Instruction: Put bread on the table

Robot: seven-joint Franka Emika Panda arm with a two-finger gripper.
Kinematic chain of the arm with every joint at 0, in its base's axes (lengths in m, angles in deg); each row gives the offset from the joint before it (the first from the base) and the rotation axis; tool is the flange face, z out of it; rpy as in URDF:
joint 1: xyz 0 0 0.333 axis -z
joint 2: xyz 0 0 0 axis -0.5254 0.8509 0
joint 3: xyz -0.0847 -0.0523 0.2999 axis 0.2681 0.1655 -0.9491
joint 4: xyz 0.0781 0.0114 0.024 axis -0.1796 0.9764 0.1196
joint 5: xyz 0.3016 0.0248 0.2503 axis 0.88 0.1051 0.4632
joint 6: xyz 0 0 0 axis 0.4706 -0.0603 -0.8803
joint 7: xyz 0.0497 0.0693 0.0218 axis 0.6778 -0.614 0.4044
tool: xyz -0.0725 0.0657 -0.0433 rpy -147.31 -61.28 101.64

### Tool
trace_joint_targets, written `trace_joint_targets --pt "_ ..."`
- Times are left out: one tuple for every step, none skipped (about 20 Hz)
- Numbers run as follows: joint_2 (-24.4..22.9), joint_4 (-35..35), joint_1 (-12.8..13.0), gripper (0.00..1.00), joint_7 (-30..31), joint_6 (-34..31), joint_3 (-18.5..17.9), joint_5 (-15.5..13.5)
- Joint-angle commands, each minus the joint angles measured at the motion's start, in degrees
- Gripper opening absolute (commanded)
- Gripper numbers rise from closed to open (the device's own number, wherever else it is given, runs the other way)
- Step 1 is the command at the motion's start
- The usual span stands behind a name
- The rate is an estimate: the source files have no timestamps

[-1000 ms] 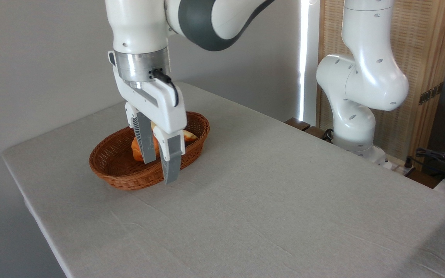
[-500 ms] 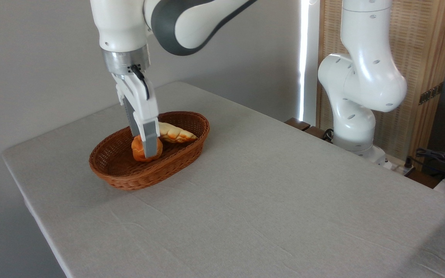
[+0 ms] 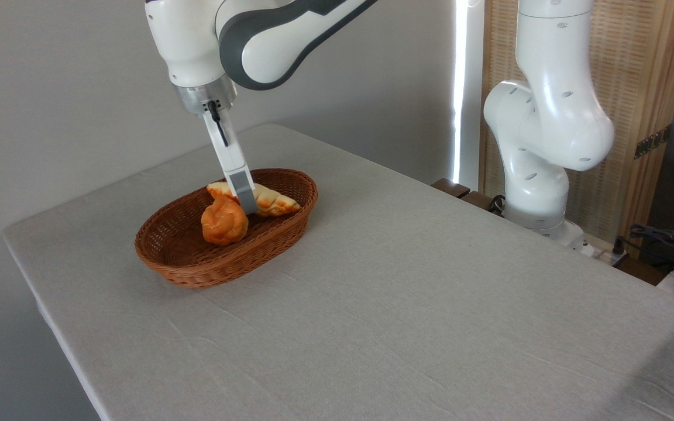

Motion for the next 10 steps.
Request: trace_joint_targets --pt "-0.79 1.09 2.56 1.00 -0.83 -2.11 -0.55 -1.13" --pt "-0.70 1.18 2.65 1.00 -0.75 -2.11 -0.55 -1.13" --pt "-0.70 1.18 2.65 1.00 -0.75 -1.94 -0.55 -1.13" --pt "-0.70 1.18 2.65 1.00 -0.75 -1.76 -0.55 -1.13" --pt "-0.70 1.18 2.74 1.00 -0.66 -1.67 -0.55 -1.13" --pt "-0.61 1.18 3.26 1.00 -0.66 -1.67 -0.55 -1.13" --pt "-0.44 1.18 3.61 1.00 -0.66 -1.67 -0.55 -1.13" --pt "-0.17 1.18 3.70 1.00 -0.66 -1.67 -0.55 -1.13" --pt "0.00 1.18 3.97 1.00 -0.66 -1.50 -0.55 -1.13" --pt "0.18 1.18 4.06 1.00 -0.66 -1.49 -0.55 -1.13"
